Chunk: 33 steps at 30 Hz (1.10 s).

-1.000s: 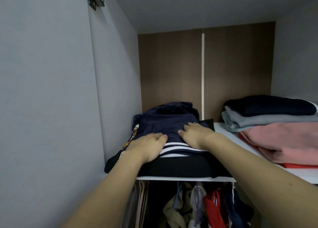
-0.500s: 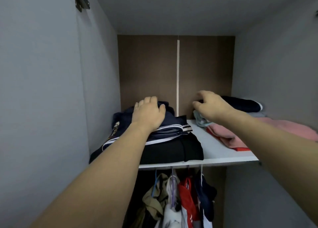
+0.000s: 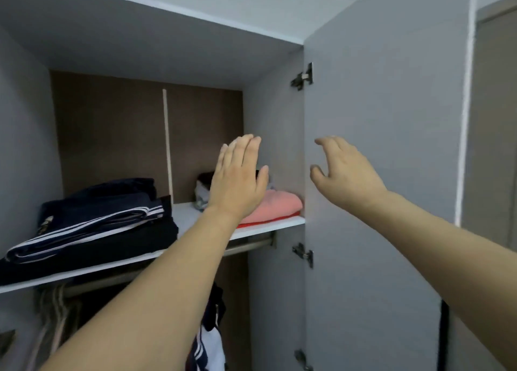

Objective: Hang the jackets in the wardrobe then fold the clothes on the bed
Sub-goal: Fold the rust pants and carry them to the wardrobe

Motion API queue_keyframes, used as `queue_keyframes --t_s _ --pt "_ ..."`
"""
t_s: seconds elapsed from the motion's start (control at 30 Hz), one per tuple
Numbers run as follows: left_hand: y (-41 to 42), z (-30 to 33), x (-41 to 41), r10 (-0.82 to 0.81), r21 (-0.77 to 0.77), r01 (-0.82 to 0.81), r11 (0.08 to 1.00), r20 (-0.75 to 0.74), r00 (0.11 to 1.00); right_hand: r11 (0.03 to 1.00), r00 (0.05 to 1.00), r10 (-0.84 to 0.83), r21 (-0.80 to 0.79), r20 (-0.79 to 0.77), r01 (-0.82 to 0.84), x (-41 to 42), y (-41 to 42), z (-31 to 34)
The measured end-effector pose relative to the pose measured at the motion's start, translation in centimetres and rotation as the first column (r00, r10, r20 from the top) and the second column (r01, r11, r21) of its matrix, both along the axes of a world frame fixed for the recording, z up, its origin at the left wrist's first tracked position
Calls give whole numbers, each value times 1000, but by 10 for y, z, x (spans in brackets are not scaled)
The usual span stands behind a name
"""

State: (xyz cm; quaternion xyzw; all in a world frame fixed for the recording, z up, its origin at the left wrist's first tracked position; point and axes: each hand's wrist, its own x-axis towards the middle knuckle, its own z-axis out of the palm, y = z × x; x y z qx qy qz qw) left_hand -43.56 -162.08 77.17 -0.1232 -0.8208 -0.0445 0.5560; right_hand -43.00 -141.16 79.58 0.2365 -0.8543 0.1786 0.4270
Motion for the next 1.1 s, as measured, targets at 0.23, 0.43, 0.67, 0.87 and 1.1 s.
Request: queue_keyframes --t_s 0.23,0.43,0.67,0.87,1.1 --pt "234 17 36 -356 24 362 932 -144 924 958 938 -287 -37 -192 286 100 215 -3" --pt "430 18 65 -607 -47 608 793 -159 779 838 819 -545 -118 -179 532 169 390 -1" --pt "640 4 78 -773 -146 760 633 -55 632 675 664 -738 -136 -121 725 217 572 -28" --pt "831 -29 72 -888 -76 888 454 37 458 481 488 -873 -125 28 868 256 736 -76" --pt "1071 -87 149 -964 -68 988 141 216 152 141 160 -959 -99 233 985 359 902 -145"
